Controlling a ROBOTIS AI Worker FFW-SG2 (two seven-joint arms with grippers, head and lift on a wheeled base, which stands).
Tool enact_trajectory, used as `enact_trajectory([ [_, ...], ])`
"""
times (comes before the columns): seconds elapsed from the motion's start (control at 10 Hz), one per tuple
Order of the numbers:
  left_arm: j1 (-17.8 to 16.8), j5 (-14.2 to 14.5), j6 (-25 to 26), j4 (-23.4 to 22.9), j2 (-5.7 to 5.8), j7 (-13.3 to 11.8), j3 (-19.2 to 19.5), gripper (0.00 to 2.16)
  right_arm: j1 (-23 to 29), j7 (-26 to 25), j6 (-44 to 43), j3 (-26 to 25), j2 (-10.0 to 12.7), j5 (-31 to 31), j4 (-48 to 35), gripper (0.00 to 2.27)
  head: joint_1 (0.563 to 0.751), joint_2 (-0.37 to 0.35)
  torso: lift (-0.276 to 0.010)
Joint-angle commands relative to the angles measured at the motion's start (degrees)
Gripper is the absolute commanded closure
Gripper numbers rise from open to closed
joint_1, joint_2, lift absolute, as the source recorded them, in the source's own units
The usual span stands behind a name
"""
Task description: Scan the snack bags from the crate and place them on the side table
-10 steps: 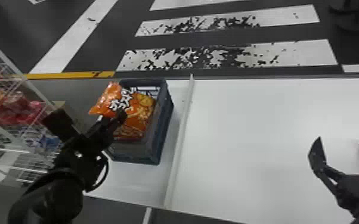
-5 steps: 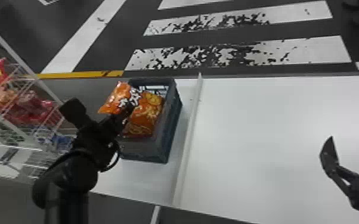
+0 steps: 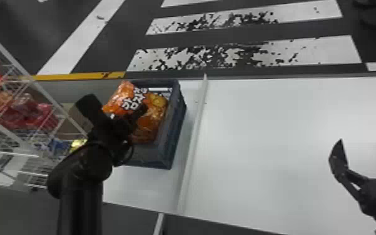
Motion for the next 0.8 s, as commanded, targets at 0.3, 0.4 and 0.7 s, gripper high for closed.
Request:
enact_trajectory([
  [0.3,-1.0,-2.9,3.0,3.4,1.09,-7.7,-0.1,1.35,0.0,0.0,0.2,0.1,0.0,0.0,-0.1,0.1,0.695,0.256,-0.05],
  [0.4,0.1,-2.9,3.0,2.3,1.0,-9.5,0.6,1.41,-0.1,0.0,0.2,0.0,0.1,0.0,-0.1,0.1,0.695,0.253,-0.05],
  [0.7,6.8,-0.8,4.2,-11.9,0.39,-9.8,4.5,1.67,-0.2,0.0,0.2,0.1,0.2,0.1,0.0,0.1,0.695,0.26,-0.05],
])
